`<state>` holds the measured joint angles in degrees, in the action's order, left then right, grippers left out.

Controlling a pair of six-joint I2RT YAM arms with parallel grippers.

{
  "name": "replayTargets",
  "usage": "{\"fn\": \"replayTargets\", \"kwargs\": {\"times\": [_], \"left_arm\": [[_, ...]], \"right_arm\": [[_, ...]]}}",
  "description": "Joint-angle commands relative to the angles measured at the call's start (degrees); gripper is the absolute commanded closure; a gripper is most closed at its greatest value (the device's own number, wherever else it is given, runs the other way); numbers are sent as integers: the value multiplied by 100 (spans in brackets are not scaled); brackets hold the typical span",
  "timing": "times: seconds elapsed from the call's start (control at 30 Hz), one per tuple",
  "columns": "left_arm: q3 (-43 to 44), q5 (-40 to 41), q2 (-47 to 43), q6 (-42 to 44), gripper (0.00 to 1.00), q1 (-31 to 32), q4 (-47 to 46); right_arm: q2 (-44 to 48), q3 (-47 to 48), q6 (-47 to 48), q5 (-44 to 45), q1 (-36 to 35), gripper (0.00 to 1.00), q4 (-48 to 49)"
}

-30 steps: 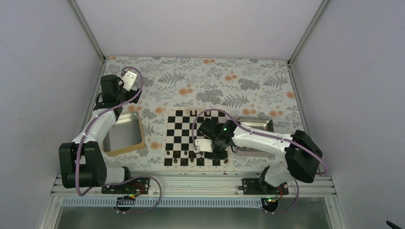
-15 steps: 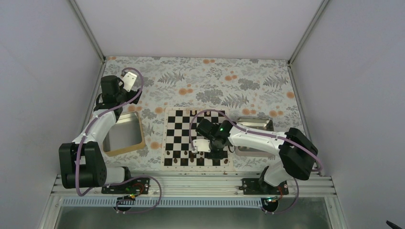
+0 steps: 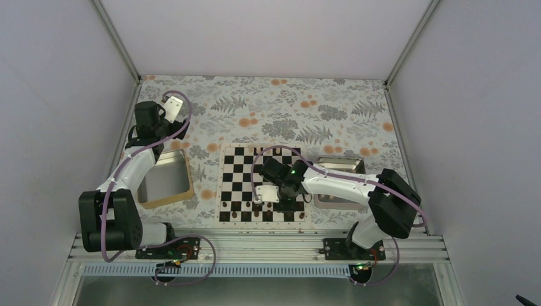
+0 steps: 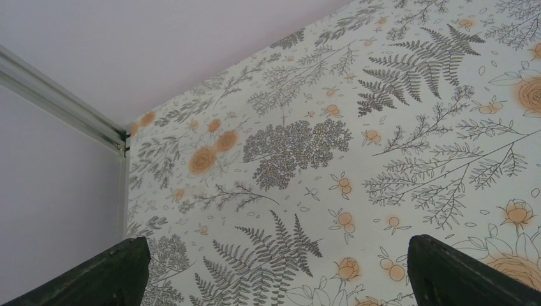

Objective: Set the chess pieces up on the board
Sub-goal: Adjust the chess piece on the chessboard.

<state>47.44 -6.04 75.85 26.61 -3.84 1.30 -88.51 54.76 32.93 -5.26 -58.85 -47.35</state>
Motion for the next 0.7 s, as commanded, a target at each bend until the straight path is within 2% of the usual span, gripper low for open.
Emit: {"fn": "replayTargets", "kwargs": {"times": [0.0, 0.1, 0.3, 0.53, 0.67], "left_arm": [[-53, -57, -93, 98, 0, -37, -164], [-59, -84, -96, 103, 0, -38, -153], [-62, -124, -96, 120, 0, -38, -139], [-61, -132, -106, 125, 0, -47, -139], [-57, -125, -104, 125, 0, -61, -148]], "right_arm": [[-65, 136, 3, -45, -56, 74, 55], [-108, 140, -9, -28, -58, 78, 51], [-90, 155, -14, -48, -56, 79, 25], [-17, 190, -36, 1, -61, 88, -10], [84, 220, -57, -19, -65, 91, -68]]}}
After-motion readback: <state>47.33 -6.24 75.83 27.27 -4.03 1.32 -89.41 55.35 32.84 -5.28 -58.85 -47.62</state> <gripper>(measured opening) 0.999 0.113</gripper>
